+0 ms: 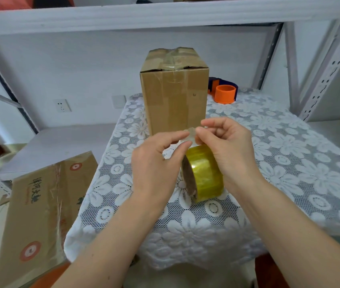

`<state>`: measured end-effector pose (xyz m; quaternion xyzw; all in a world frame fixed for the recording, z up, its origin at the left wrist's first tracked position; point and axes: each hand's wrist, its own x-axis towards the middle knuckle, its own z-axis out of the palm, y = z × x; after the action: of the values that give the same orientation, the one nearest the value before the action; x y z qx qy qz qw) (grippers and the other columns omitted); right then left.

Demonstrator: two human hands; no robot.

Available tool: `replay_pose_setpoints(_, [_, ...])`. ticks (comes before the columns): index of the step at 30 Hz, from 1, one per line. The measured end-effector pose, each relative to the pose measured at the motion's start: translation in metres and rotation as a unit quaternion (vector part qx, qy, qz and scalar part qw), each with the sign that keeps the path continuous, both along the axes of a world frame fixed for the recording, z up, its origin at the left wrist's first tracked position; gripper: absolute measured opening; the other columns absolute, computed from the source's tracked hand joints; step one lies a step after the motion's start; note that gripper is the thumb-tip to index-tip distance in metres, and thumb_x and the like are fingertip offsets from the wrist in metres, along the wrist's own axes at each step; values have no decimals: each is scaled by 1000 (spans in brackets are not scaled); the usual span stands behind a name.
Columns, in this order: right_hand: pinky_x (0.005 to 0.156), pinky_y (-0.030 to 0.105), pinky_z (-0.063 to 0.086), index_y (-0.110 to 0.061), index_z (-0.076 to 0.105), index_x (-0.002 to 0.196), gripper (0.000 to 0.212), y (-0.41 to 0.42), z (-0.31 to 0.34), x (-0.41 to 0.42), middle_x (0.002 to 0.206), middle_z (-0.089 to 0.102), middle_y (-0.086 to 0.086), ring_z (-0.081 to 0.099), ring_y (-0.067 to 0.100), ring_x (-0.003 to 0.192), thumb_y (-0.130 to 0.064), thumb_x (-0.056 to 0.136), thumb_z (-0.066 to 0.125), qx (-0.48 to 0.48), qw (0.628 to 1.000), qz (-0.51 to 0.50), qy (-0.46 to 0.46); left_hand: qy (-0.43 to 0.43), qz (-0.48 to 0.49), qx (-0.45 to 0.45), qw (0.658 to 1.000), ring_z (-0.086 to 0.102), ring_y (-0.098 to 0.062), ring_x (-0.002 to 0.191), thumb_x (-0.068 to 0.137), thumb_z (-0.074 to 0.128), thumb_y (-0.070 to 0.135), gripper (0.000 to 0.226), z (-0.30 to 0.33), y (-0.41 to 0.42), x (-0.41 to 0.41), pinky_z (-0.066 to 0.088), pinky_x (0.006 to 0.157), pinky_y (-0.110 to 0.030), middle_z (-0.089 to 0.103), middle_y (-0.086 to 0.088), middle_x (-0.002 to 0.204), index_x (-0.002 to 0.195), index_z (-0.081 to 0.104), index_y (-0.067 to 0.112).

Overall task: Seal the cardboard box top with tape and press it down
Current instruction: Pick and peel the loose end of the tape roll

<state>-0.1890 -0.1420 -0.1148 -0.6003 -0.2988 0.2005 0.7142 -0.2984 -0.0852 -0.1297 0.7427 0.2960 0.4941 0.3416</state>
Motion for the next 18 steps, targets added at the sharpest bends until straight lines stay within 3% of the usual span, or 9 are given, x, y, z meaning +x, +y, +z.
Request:
replay_pose_setpoints(5, [68, 24, 54, -14, 66, 91, 15, 1, 0, 1, 66, 66, -2, 65, 8, 64, -4, 80, 71, -1, 999, 5, 32, 8, -43, -60, 997, 66, 2, 85, 74, 79, 20, 26, 8, 5, 1, 51, 84, -17, 72, 16, 84, 88, 71, 39])
replay_pose_setpoints(9, [68, 25, 56, -12, 67, 93, 15, 1, 0, 1, 66, 65, 0, 64, 9, 62, -3, 81, 70, 19, 996, 26, 83, 9, -62, -110, 992, 67, 2, 82, 70, 81, 15, 25, 12, 9, 0, 51, 81, -13, 73, 13, 80, 88, 74, 31])
replay_pose_setpoints(13, [72, 28, 58, -12, 66, 93, 15, 0, 1, -2, 65, 67, 1, 66, 11, 65, -1, 82, 68, 31, 995, 40, 90, 13, -64, -121, 991, 67, 2, 79, 71, 80, 15, 20, 12, 11, 0, 52, 79, -15, 73, 13, 78, 84, 74, 29])
replay_pose_setpoints(18, [68, 23, 56, -13, 65, 91, 15, 0, 0, -3, 64, 61, -1, 63, 8, 63, 0, 83, 66, 24, 999, 25, 22, 35, -34, -67, 997, 64, -2, 85, 75, 78, 20, 14, 9, 9, 0, 52, 83, -24, 71, 15, 82, 82, 74, 31])
